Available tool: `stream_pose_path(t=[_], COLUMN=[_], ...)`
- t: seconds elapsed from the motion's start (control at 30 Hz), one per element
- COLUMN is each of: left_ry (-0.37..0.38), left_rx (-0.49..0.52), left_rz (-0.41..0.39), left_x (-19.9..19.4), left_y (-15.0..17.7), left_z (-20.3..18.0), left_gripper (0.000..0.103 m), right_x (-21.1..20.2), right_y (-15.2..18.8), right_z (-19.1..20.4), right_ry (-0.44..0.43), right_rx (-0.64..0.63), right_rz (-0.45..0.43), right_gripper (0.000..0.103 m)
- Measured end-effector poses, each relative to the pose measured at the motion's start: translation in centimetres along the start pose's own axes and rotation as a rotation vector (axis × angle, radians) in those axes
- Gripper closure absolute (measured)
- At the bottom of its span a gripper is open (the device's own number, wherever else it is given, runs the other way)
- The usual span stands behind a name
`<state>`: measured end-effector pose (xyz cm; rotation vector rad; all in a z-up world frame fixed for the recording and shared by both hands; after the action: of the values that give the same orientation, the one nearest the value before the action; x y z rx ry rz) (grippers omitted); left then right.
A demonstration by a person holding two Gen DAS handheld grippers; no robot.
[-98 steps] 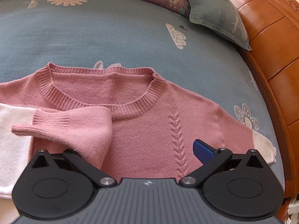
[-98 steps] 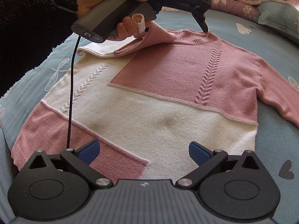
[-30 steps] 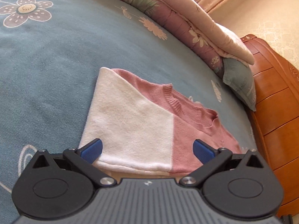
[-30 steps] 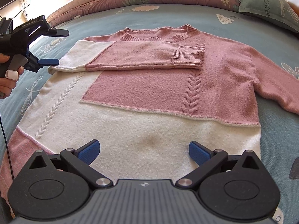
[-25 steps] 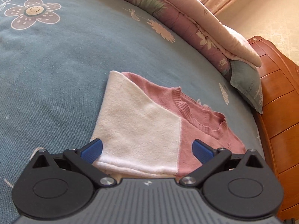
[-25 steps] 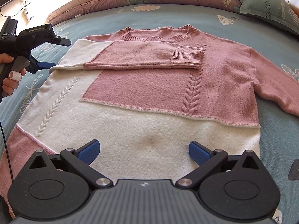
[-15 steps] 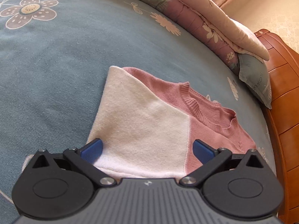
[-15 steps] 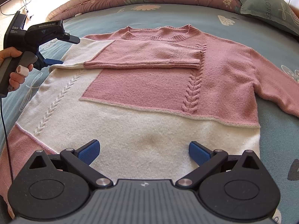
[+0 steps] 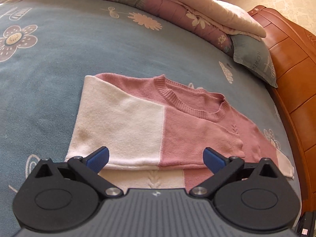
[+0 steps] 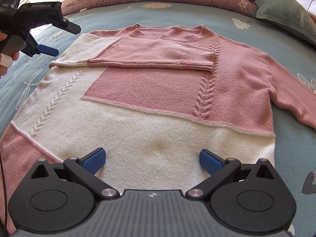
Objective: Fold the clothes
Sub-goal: 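Move the open right tool toward the sleeve with the cream cuff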
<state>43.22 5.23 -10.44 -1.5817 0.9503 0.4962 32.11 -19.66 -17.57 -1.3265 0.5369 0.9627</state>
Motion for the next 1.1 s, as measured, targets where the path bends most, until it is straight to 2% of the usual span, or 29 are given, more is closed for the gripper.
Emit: stream_pose_path(t=[0.1,0.33,0.4,0.5,0.67,0.8,0.97,1.1], left_ry=[-0.039,-0.046,-0.11,-0.171,-0.172,-0.172,-0.154,-0.068], left_rx=[0.102,0.198,0.198,0.24,0.331,0.401,0.376,0.364], left_rz=[-0.012,0.046,0.089,0.108,0.068,0.037,0.037,0.014], left_x=[-3.7,-2.4,-0.3,1.5,1.5,1.6,1.1,0.0], left_y=[0.4,5.4,7.3,9.2,10.2,11.0,10.9,11.1], left_z=[-3.0,-4.8,-3.7,-2.7,-2.7,-2.8,-2.9,-4.4], left_gripper=[0.002,0.001,0.001,0.001,0.001,0.001,0.001,0.001], right_x=[0.2,0.2,0.2,0.3,0.2,-0.6,-3.4,-4.6], right_y=[0.2,0.3,0.3,0.2,0.3,0.9,3.4,6.6], right_z=[0.1,0.2,0.2,0.3,0.3,0.2,0.0,0.0], right_ry=[0.023,0.034,0.036,0.039,0.038,0.074,0.12,0.171], right_rx=[-0.023,-0.022,-0.022,-0.022,-0.035,0.0,0.122,0.15], right_rz=[-0.014,-0.034,-0.032,-0.03,-0.046,-0.049,-0.074,-0.086], right_gripper=[0.0,0.0,0.0,0.0,0.0,0.0,0.0,0.0])
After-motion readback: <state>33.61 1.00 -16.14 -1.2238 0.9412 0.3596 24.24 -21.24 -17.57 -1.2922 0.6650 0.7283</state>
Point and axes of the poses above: each gripper's, at about its wrist camera, not at the fingertips, and x roughly the way its jaws point, z to its left, y to its underside, the point moved 8 cm from there along x, roughly the way its jaws point, and after that the axes turned 14 degrees about x, right-handed, at the moved point
